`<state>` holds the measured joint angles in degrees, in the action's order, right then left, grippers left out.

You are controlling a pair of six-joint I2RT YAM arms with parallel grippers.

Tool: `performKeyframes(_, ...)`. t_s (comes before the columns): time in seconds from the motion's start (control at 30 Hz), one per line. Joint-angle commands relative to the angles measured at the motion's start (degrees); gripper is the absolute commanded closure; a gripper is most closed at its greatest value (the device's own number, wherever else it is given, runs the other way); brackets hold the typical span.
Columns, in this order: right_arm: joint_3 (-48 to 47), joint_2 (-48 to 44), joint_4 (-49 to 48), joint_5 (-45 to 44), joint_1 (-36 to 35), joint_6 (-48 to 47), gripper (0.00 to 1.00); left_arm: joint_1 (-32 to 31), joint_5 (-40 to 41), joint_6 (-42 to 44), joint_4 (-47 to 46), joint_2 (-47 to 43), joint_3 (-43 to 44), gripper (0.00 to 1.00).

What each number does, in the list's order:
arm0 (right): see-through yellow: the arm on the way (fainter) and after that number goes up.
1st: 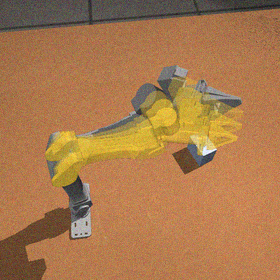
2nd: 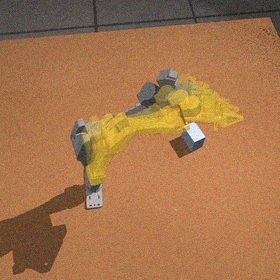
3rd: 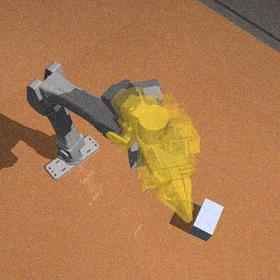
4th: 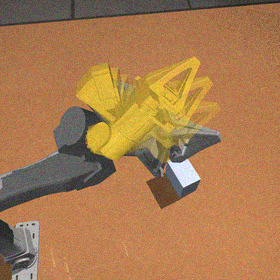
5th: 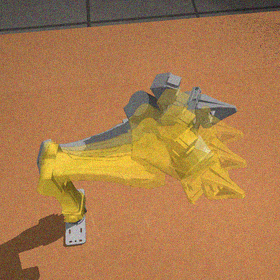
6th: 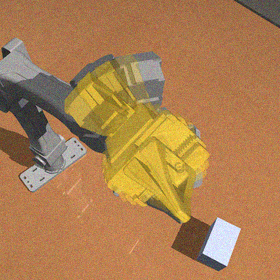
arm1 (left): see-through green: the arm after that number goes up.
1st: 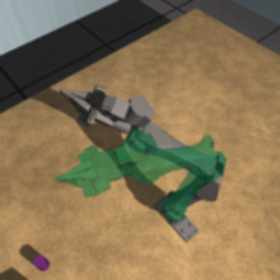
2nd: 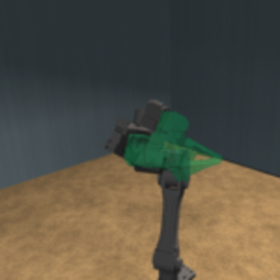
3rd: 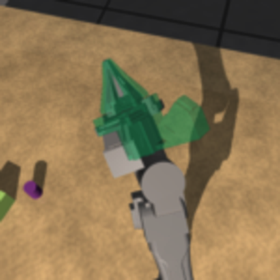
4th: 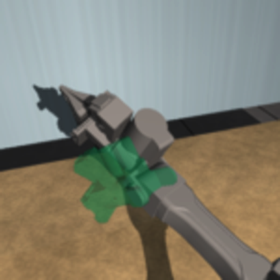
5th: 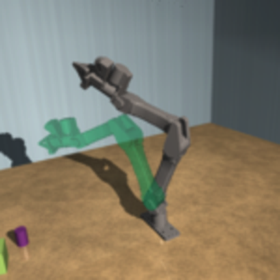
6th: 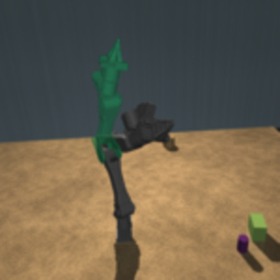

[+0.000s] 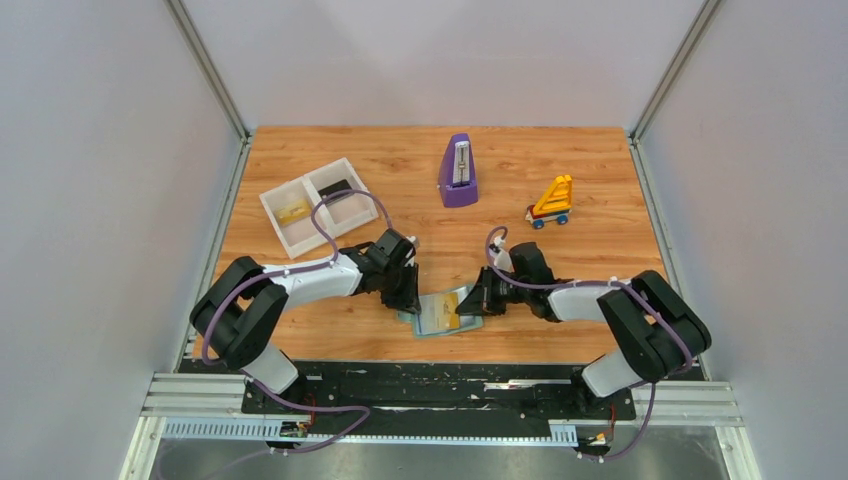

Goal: Take the credit cards out of the card holder
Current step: Remove the credit card from the card holder, then place the credit card in the storage box.

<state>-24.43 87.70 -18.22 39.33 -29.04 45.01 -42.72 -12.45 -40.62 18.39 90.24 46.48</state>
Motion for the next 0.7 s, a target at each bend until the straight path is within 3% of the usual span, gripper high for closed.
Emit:
performKeyframes(0.0, 1.01, -6.23, 4.03, -2.01, 0.61, -1.47, 1.00, -0.10, 1.61, 1.32, 2.31, 0.53, 1.80, 0.71)
performKeyframes(0.13, 1.28, -12.21, 6.86, -2.39, 0.82, -1.11, 1.00, -0.08, 1.33, 0.19, 4.04, -2.17, 3.53, 0.67)
performKeyframes(0.3, -0.05, -16.71, 10.92, -3.18, 0.82, -0.32, 1.00, -0.11, 0.14, -1.44, 3.96, -6.49, 4.86, 0.49)
performKeyframes(0.67, -1.49, -24.53, 11.84, -4.40, 0.82, 5.55, 1.00, -0.08, -5.89, -4.32, -1.45, -15.84, 1.96, 0.39)
